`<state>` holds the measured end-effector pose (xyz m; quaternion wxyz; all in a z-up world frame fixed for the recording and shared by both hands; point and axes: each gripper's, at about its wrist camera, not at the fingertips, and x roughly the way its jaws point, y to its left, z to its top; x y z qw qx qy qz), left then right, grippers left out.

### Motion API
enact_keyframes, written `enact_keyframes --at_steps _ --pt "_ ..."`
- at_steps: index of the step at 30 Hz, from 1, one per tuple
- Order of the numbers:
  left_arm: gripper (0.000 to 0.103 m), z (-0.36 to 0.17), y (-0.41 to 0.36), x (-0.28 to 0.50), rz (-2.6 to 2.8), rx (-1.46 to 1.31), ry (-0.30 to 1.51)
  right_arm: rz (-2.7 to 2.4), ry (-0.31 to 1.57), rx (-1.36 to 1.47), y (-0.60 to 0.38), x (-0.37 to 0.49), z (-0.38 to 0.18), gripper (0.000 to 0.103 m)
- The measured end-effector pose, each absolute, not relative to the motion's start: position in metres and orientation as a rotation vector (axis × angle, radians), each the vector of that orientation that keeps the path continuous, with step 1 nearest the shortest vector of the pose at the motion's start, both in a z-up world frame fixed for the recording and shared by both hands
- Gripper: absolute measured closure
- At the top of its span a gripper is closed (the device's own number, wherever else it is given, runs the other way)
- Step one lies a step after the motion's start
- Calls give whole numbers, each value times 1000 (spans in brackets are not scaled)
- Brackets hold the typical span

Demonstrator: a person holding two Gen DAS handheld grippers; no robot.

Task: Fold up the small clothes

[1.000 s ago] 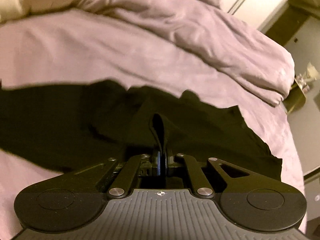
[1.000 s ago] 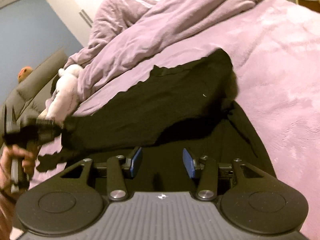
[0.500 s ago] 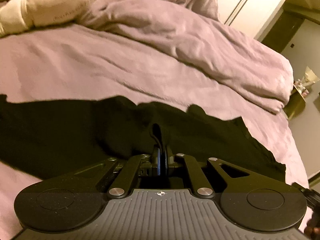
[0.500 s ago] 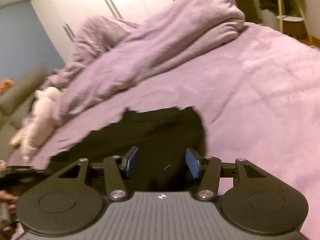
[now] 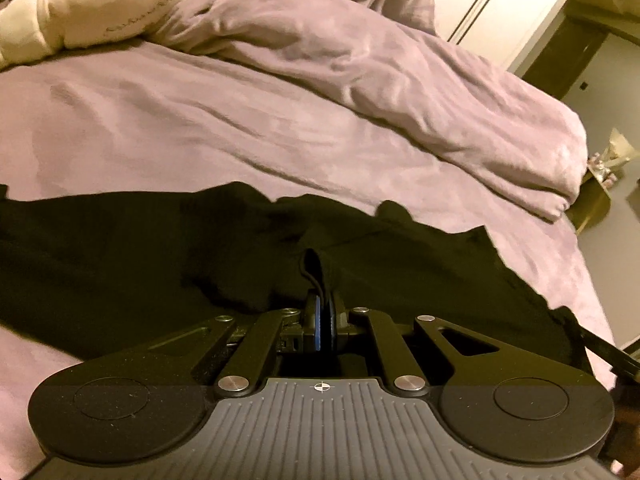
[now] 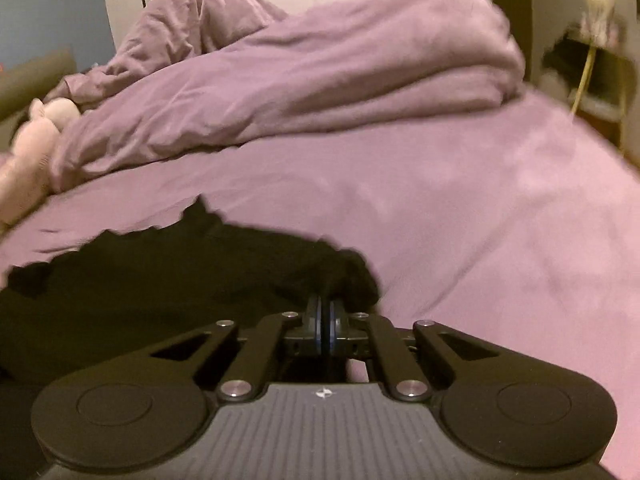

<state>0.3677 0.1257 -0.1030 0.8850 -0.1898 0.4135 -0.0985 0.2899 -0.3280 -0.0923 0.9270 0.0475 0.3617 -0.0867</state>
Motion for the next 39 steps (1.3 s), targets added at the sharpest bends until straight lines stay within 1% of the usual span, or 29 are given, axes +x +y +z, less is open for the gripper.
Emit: enact_keyframes --at_steps 3,5,6,8,9,10,11,12,13,14,18,20,21,22,23,24,25,28,30,34,37,39 --pt "97 -107 116 370 -192 -363 867 -242 725 57 -331 298 -92 99" --pt "97 -110 114 370 -188 -353 875 -258 750 130 -338 294 -90 96" --pt "97 -111 114 369 -189 -348 873 -263 754 185 -341 287 -86 94" --pt "97 -109 114 367 -196 -338 862 -225 739 288 -342 263 -75 92" --pt "97 -109 114 366 -200 -338 860 -198 721 338 -342 249 -69 88" --pt "97 -110 114 366 -198 -342 862 -166 704 404 -341 233 -64 79" --pt "97 -110 114 367 -195 -346 863 -139 693 461 -340 217 -61 74" --pt "97 -111 114 367 -194 -348 865 -115 682 513 -339 204 -60 64" --pt "97 -111 112 367 -190 -347 870 -89 676 562 -336 193 -62 57" --pt "97 -111 111 367 -183 -346 876 -73 683 589 -333 188 -66 56" --pt "97 -108 111 365 -175 -359 881 -131 755 636 -329 191 -95 56" --pt "97 -106 113 364 -178 -357 878 -179 752 664 -336 195 -105 57" --pt "97 -105 113 363 -181 -354 878 -209 743 685 -340 197 -108 60" --pt "97 -105 114 364 -180 -351 878 -222 734 704 -344 199 -111 70" --pt "97 -104 114 364 -183 -351 875 -238 731 712 -346 199 -113 76" --pt "97 -102 115 364 -189 -356 867 -253 734 708 -348 202 -114 90" --pt "97 -101 115 364 -192 -358 857 -246 732 692 -349 202 -114 99" --pt "97 -102 113 364 -192 -347 845 -243 686 578 -347 200 -107 99" --pt "97 -106 113 366 -183 -347 862 -284 708 468 -346 200 -108 99" --pt "97 -112 116 367 -182 -361 887 -255 785 469 -349 196 -109 98" --pt "97 -110 116 368 -183 -342 883 -270 785 469 -350 186 -91 95" --pt "97 -105 115 369 -186 -339 866 -283 741 439 -346 181 -74 94"
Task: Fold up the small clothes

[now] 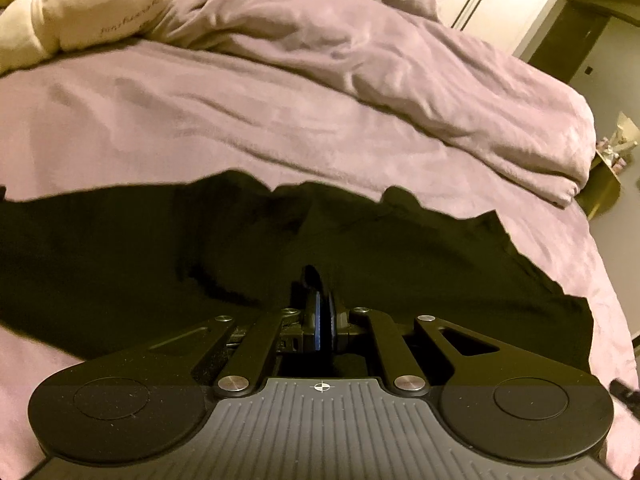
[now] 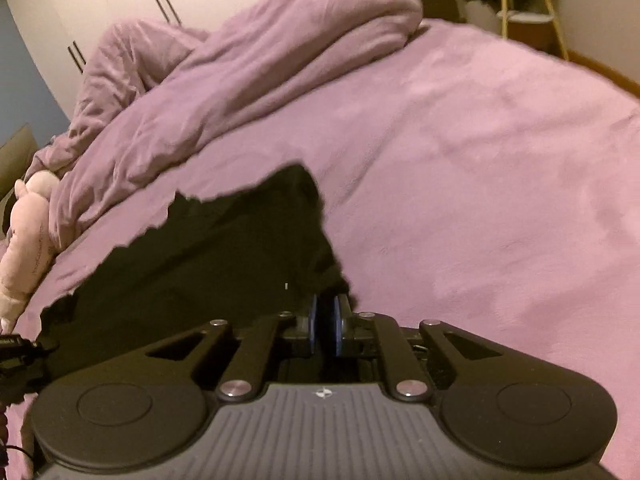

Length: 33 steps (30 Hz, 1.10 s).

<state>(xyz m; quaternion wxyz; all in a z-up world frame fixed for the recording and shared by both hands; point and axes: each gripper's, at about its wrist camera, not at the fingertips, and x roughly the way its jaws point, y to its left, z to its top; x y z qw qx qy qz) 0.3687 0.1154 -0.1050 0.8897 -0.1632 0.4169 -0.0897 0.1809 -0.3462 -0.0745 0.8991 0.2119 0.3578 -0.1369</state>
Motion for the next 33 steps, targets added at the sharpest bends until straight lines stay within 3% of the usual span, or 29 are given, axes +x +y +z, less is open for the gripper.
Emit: enact_keyframes --at_steps 4,9,11,14,18,23,25,27,33 --pt "97 -93 115 370 -172 -326 813 -196 708 353 -323 210 -61 92" --pt "98 -96 117 371 -115 -308 849 -12 762 206 -270 273 -86 92" --pt "93 -97 112 363 -153 -285 853 5 807 150 -252 288 -102 92" --pt "74 -95 101 347 -212 -261 846 -6 844 148 -248 298 -122 92" --pt "66 -98 86 336 -285 -292 836 31 787 250 -244 292 -111 88" --pt "67 -126 75 344 -267 -323 918 228 802 318 -219 286 -121 88" --pt "78 -135 81 343 -242 -343 924 235 794 320 -223 282 -128 87" --pt "80 -139 91 344 -244 -401 927 248 754 378 -243 273 -131 87" --pt "75 -146 116 350 -287 -563 942 178 755 520 -322 241 -142 86"
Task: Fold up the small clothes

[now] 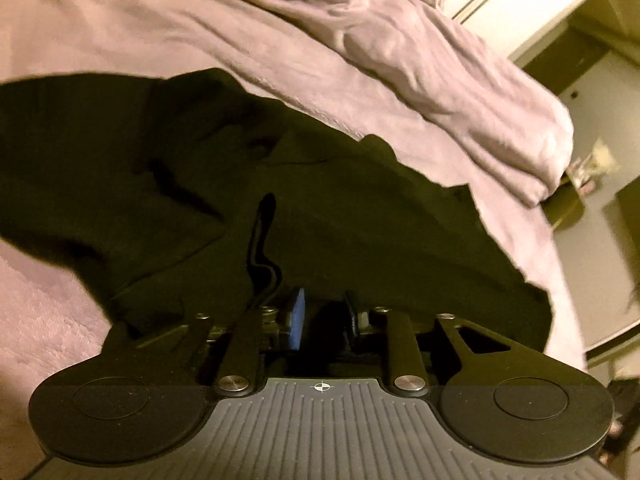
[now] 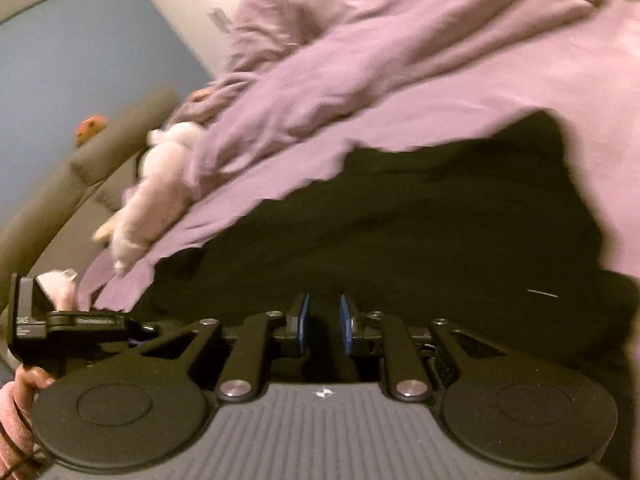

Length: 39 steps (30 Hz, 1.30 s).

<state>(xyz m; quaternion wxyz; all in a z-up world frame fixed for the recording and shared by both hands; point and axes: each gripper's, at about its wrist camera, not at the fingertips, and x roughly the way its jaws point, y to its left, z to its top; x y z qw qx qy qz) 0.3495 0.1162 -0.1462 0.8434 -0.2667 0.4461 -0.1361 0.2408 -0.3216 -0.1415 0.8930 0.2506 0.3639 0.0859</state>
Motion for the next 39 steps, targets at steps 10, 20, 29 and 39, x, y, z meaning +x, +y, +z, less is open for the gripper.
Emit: enact_keyframes --at_steps 10,20,29,39 --pt "38 -126 180 318 -174 -619 868 -203 759 197 -328 198 -106 87" --pt "17 -96 316 274 131 -666 665 -149 716 219 -266 173 -76 46" --pt "26 -149 442 280 371 -1099 434 -82 798 293 -218 162 -79 44" --pt "95 -180 485 297 380 -1257 386 -80 837 257 -194 168 -78 43"
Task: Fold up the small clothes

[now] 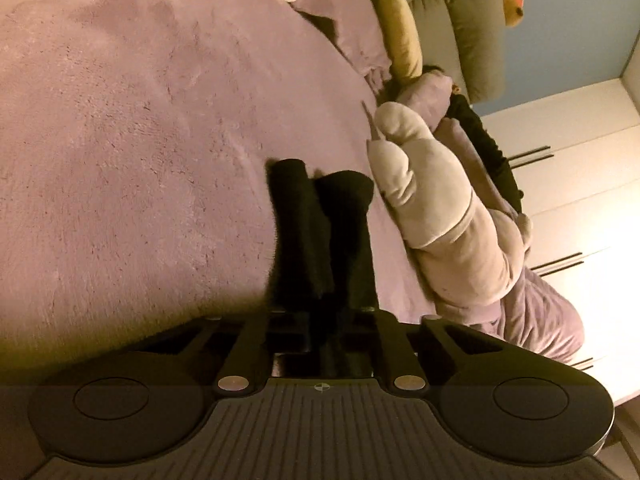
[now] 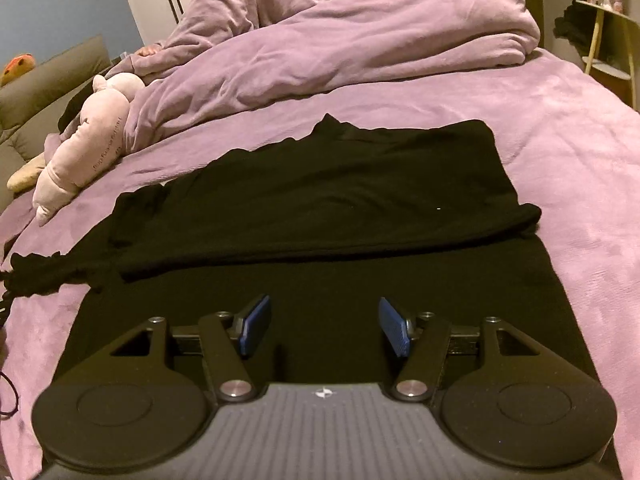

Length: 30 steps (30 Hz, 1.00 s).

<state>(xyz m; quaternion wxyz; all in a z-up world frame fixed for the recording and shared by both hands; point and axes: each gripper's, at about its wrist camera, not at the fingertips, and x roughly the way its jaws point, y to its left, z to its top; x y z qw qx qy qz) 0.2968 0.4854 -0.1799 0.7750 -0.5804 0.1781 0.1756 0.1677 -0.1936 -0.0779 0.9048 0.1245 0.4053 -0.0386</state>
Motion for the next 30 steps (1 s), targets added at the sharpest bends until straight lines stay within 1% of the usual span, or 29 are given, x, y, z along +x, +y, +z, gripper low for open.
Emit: enact_keyframes --at_steps 3,6,9,12,16,19,21,23,24,25,26,27,28,30 --pt "97 -173 487 285 367 -1222 373 -67 832 251 -189 169 -77 43" --pt "97 -159 482 271 325 -1186 319 -39 820 246 -188 168 -73 43" --pt "98 -132 471 269 258 -1093 283 -9 804 252 -191 164 -69 43" --pt "98 -95 445 275 163 -975 279 -18 775 239 -194 158 -65 40" --pt "98 -36 368 291 -84 -842 270 -24 761 270 -203 151 -64 40" --pt "97 0 281 301 -339 -741 278 -47 756 290 -211 144 -63 40" --pt "97 11 224 304 -477 -686 303 -42 746 328 -219 139 -61 40" --pt "92 9 166 309 -584 -635 363 -50 730 334 -227 133 -59 40" --pt "82 4 142 310 -617 -609 403 -51 724 335 -230 130 -58 40" --pt "68 -5 118 312 -644 -573 453 -49 721 341 -234 129 -58 40" --pt "61 -18 97 315 -648 -534 517 -50 720 350 -239 128 -59 40" --pt "59 -30 81 315 -629 -502 584 -51 722 357 -243 128 -61 40" --pt "59 -45 69 314 -604 -481 653 -51 729 365 -247 131 -64 40" --pt "57 -64 63 307 -591 -455 719 -49 751 398 -256 138 -71 41"
